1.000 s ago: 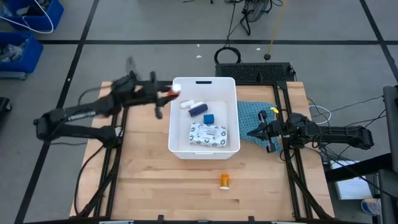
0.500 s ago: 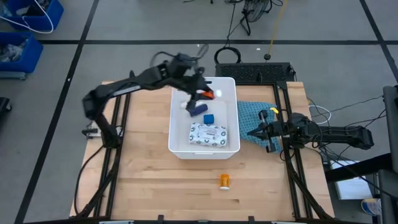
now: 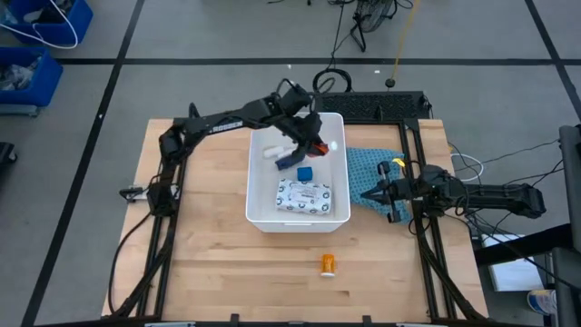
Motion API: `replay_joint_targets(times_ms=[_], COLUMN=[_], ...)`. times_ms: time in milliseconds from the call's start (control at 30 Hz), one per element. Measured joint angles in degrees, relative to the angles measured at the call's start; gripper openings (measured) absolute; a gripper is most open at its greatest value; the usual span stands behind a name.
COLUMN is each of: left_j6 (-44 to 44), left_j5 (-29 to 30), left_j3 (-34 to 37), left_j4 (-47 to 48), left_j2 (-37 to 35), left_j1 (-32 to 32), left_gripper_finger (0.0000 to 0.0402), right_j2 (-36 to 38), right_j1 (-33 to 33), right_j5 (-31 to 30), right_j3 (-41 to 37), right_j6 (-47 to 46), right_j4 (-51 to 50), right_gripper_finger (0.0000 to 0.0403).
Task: Pick & place medical supplies in basket/bin
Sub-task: Put the red medicine bottle into the white bin
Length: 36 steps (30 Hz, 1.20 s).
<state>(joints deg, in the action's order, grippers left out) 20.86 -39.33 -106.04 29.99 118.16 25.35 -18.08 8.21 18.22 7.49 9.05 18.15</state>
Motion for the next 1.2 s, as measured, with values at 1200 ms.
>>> replay_joint_targets(times_ms=[1200], left_j6=[15.2], left_j5=[18.6], left_j3=[8.0], left_j4=[27.9], left_j2=[2.7], left_j1=[-4.6], left_gripper_finger=[0.0115], right_j2=[0.0], right_j1=[0.0], right_j5=[-0.1], right_j3=[0.0], right_j6=[1.5], right_j4=[-2.1], right_gripper_finger=[0.0000])
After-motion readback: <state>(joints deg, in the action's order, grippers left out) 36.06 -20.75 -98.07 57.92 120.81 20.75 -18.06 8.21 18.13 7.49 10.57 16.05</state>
